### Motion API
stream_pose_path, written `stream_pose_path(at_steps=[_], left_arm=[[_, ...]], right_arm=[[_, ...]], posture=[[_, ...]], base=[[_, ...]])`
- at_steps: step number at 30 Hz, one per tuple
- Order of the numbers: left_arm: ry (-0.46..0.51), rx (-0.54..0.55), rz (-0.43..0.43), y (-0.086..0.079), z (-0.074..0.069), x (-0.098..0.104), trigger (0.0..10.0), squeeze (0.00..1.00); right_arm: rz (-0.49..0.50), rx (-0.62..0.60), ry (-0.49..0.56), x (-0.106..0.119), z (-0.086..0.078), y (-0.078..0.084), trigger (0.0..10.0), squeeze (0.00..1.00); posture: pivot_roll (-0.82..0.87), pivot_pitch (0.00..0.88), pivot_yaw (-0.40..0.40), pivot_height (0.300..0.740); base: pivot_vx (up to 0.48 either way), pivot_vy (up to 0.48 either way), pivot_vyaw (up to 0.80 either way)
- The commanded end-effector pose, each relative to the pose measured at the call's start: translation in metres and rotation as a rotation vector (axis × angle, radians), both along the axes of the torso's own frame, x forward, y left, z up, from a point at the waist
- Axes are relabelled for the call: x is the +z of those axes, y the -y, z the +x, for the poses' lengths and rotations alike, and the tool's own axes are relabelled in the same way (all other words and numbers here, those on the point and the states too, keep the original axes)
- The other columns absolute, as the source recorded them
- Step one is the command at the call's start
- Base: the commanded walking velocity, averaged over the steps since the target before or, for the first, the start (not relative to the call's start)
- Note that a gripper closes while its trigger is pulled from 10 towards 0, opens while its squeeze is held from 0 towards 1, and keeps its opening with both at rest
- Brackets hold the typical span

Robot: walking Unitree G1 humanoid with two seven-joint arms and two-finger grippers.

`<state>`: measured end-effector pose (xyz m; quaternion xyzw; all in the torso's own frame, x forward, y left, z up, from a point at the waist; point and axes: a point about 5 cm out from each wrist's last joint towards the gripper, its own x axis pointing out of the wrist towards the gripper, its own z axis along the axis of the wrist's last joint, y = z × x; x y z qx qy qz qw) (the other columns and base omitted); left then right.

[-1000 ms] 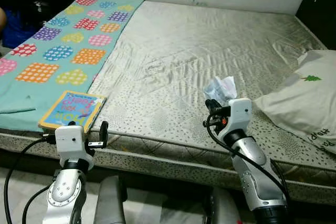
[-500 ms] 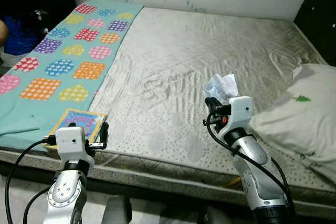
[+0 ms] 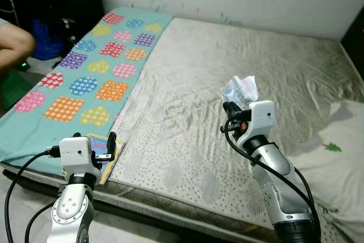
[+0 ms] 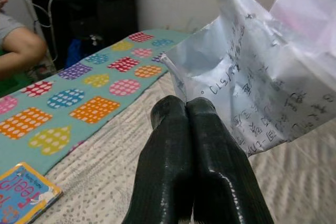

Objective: Clean up the room

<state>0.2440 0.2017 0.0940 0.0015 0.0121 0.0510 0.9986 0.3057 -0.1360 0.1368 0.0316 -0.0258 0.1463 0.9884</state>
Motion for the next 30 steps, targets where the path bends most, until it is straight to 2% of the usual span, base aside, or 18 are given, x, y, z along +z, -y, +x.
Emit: stream_pose_path(at_steps=[1, 14, 23, 30], left_arm=[[-0.032, 0.006, -0.005, -0.002, -0.001, -0.005, 10.0, 0.00], [-0.047, 0.007, -0.021, -0.001, -0.002, -0.008, 10.0, 0.00], [-0.051, 0.005, -0.033, -0.001, -0.003, -0.008, 10.0, 0.00], [-0.049, 0.010, -0.036, -0.001, -0.003, -0.008, 10.0, 0.00]], right_arm=[[0.004, -0.002, 0.005, 0.001, -0.001, 0.001, 10.0, 0.00], [0.042, -0.032, -0.067, -0.007, -0.001, 0.004, 10.0, 0.00], [0.046, -0.035, -0.083, -0.009, -0.001, 0.005, 10.0, 0.00], [0.035, -0.032, -0.089, -0.011, -0.002, 0.005, 10.0, 0.00]], posture=[[-0.03, 0.000, -0.037, 0.740], [-0.03, 0.000, -0.045, 0.740], [-0.03, 0.000, -0.046, 0.740], [-0.03, 0.000, -0.046, 0.740]], base=[[0.000, 0.000, 0.00], [0.000, 0.000, -0.03], [0.000, 0.000, -0.79], [0.000, 0.000, -0.23]])
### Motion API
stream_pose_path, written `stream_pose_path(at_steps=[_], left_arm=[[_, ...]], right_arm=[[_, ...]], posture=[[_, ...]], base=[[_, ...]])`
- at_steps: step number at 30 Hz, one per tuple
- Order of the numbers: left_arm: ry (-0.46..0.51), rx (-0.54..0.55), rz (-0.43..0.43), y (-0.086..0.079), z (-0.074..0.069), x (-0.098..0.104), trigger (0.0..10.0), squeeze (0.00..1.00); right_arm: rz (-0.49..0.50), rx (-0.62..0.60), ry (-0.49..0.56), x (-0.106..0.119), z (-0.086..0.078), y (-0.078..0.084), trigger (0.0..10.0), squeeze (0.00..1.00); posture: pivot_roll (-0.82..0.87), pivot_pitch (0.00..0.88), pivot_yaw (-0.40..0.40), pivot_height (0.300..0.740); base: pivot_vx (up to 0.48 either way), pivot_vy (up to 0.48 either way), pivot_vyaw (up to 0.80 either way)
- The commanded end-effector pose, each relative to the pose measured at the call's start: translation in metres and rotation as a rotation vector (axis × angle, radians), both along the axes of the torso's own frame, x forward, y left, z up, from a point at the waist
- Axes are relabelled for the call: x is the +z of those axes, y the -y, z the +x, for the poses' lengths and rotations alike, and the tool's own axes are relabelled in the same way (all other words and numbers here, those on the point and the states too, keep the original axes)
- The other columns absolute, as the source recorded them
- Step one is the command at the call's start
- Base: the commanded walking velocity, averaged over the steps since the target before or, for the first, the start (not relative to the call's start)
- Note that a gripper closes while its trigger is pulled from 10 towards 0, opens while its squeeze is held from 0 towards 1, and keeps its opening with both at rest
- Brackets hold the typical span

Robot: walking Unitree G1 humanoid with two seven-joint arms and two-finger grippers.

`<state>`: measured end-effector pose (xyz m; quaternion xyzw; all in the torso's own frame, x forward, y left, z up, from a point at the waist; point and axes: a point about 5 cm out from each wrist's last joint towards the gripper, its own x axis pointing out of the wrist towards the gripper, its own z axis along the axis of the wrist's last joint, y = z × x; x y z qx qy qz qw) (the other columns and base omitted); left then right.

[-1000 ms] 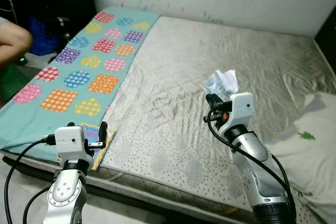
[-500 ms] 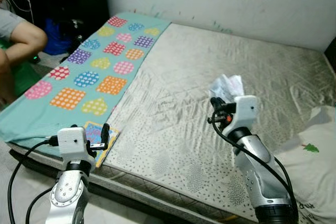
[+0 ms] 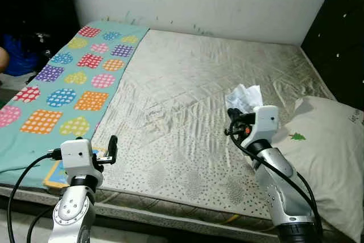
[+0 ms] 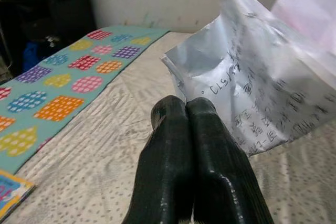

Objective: Clean up the room

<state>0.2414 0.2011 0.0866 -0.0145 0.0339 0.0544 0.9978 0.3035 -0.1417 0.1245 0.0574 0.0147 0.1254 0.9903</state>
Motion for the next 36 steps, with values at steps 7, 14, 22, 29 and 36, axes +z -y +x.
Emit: stream_pose_path(at_steps=[7, 14, 22, 29, 36], left_arm=[[-0.006, 0.001, -0.005, -0.0028, 0.0004, 0.0000, 10.0, 0.00], [-0.006, 0.000, -0.003, -0.0032, 0.0009, 0.0003, 10.0, 0.00], [-0.006, -0.001, -0.005, -0.0030, 0.0009, 0.0003, 10.0, 0.00], [-0.007, 0.001, -0.007, -0.0029, 0.0010, 0.0004, 10.0, 0.00], [-0.008, 0.001, -0.013, -0.0028, 0.0012, 0.0003, 10.0, 0.00]], right_arm=[[-0.005, 0.012, -0.004, 0.0005, -0.0003, -0.0013, 10.0, 0.00], [-0.013, 0.008, -0.005, -0.0009, -0.0010, -0.0006, 10.0, 0.00], [-0.021, 0.009, -0.012, -0.0037, -0.0019, -0.0006, 10.0, 0.00], [-0.038, 0.010, -0.010, -0.0037, -0.0015, 0.0011, 10.0, 0.00], [-0.022, 0.004, -0.025, -0.0047, -0.0005, 0.0025, 10.0, 0.00]], posture=[[-0.03, 0.000, -0.045, 0.740], [-0.03, 0.000, -0.041, 0.740], [-0.03, 0.000, -0.041, 0.740], [-0.03, 0.000, -0.044, 0.740], [-0.03, 0.000, -0.045, 0.740]], base=[[0.000, 0.111, -0.25], [0.000, 0.285, -0.77], [0.000, 0.284, -0.26], [0.000, 0.284, 0.00], [0.000, 0.287, -0.34]])
